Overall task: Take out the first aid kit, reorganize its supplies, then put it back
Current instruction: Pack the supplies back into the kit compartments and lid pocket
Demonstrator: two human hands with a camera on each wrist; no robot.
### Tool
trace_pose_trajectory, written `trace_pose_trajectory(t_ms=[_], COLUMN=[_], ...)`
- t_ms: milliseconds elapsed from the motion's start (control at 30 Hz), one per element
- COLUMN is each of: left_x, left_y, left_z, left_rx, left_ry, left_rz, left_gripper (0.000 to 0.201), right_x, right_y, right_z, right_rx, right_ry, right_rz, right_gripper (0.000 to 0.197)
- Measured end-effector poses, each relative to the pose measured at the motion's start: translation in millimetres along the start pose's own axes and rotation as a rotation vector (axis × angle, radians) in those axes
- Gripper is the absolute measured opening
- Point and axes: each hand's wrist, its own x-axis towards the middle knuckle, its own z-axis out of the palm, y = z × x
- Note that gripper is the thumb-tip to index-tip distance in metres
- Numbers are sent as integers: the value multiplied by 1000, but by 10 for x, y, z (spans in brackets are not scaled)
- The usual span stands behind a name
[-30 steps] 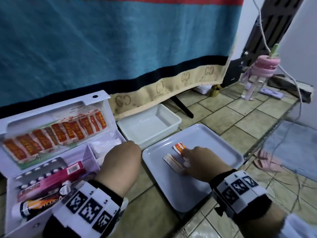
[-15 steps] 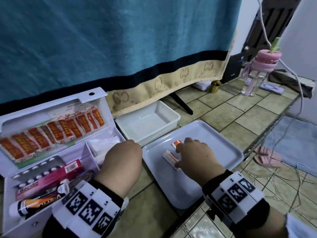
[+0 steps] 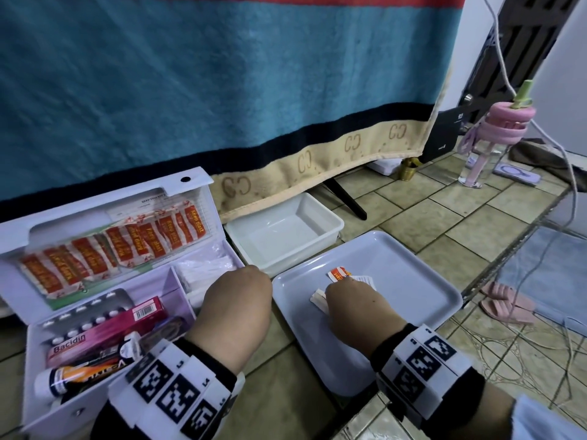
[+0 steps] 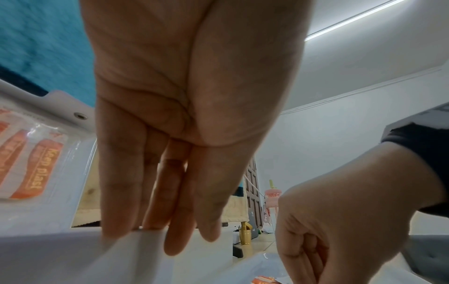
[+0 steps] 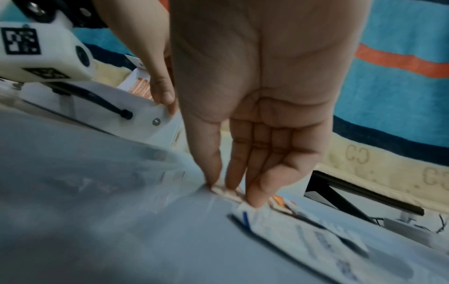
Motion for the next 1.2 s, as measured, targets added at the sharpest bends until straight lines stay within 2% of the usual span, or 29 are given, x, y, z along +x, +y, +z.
trace_pose_trajectory(t_ms=[167, 433, 667, 800, 867, 967, 1033, 1100, 1200], left_x=[0, -32, -19, -28, -19, -15, -28, -48, -130], left_y=[-32, -64, -71, -78, -89, -100, -117, -169, -309], left_z=[28, -7, -32, -58, -62, -65, -81, -116, -197], left_rx=[-18, -43, -67, -89, -104, -118, -140, -228, -410], left_ry=[-17, 45, 49, 40, 29, 20, 16, -5, -43], left_rz=[-5, 79, 93, 90, 94, 106, 122, 139, 155], left_gripper=[16, 16, 15, 13, 14, 15, 16, 19, 19], right_x=[-29, -11, 63, 41, 63, 66, 53, 48, 80], right_y=[-82, -58, -38, -38, -6, 39, 40, -3, -116], right_z=[49, 64, 95, 101, 84, 17, -48, -131, -235], right_rx=[-62, -84, 30, 34, 133, 339, 514, 661, 662], right_ry=[25, 84, 45, 164, 235, 263, 248, 267, 332], right_rz=[-27, -65, 50, 50, 94, 106, 108, 69, -35], right_gripper=[30, 27, 24, 27, 29, 21, 31, 32, 33])
